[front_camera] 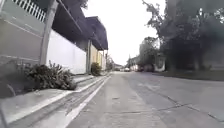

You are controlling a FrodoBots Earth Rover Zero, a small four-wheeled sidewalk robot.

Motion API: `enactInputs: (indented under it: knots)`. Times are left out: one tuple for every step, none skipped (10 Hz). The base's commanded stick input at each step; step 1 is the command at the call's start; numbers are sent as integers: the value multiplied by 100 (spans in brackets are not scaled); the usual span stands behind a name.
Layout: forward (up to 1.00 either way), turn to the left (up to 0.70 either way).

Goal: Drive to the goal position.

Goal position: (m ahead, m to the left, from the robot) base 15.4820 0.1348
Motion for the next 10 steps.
enactInputs:
  knots:
    - [100,-40]
    - [100,-40]
    - [100,0]
    - [100,0]
    - [100,0]
    - [100,0]
    - [100,0]
    - [100,0]
    - [100,0]
    - [100,0]
